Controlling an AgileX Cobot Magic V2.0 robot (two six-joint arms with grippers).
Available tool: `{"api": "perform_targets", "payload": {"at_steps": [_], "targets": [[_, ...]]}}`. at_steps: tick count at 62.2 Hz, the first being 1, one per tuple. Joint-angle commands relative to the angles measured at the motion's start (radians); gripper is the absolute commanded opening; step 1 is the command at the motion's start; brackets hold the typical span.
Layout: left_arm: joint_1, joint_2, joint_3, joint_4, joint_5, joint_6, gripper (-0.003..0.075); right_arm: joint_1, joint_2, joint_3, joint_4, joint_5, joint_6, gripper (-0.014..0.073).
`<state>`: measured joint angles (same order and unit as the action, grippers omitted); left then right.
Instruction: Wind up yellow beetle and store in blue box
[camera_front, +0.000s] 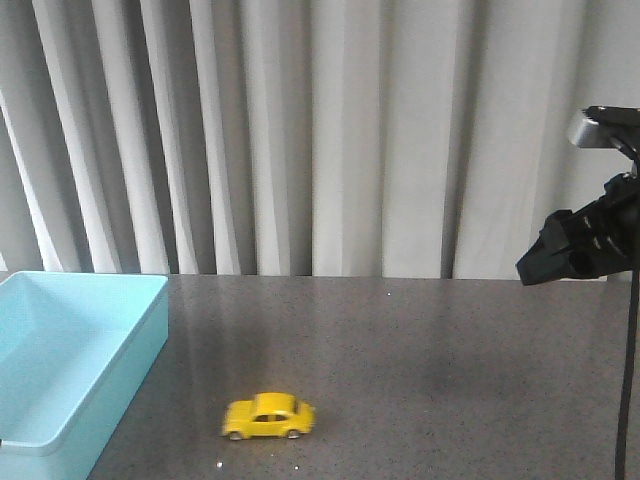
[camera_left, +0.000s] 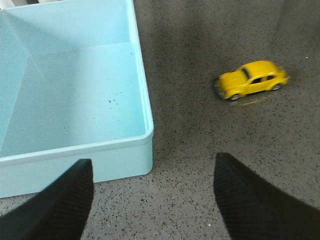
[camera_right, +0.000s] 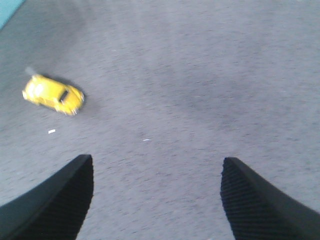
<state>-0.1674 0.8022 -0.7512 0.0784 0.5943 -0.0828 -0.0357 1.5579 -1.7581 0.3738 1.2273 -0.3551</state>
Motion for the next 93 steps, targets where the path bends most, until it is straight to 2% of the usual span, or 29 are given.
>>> {"api": "perform_targets", "payload": {"at_steps": [1, 8, 22, 41, 56, 71, 79, 93], "targets": [[-0.007, -0.001, -0.033, -0.005, -0.076, -0.002, 0.0503, 0.042, -0.125, 0.104, -0.025, -0.147, 0.03, 0.0515], [-0.007, -0.001, -0.033, -0.005, -0.076, -0.002, 0.0503, 0.068, -0.247, 0.284, -0.072, -0.254, 0.061, 0.0515], [-0.007, -0.001, -0.033, -0.005, -0.076, -0.002, 0.0503, 0.069, -0.466, 0.617, -0.155, -0.331, 0.112, 0.0515], [-0.007, -0.001, -0.033, -0.005, -0.076, -0.002, 0.0503, 0.069, -0.724, 0.912, -0.214, -0.423, 0.219, 0.0515], [-0.007, -0.001, -0.033, -0.005, -0.078, -0.002, 0.0503, 0.069, -0.854, 1.024, -0.242, -0.432, 0.246, 0.0515], [-0.007, -0.001, -0.033, -0.015, -0.137, 0.003, 0.0503, 0.069, -0.884, 1.034, -0.234, -0.373, 0.245, 0.0515], [-0.007, 0.021, -0.059, -0.014, -0.145, 0.119, 0.0503, 0.069, -0.884, 1.034, -0.234, -0.363, 0.245, 0.0515], [-0.007, 0.214, -0.224, -0.086, -0.008, 0.386, 0.0503, 0.069, -0.884, 1.034, -0.234, -0.362, 0.245, 0.0515]]}}
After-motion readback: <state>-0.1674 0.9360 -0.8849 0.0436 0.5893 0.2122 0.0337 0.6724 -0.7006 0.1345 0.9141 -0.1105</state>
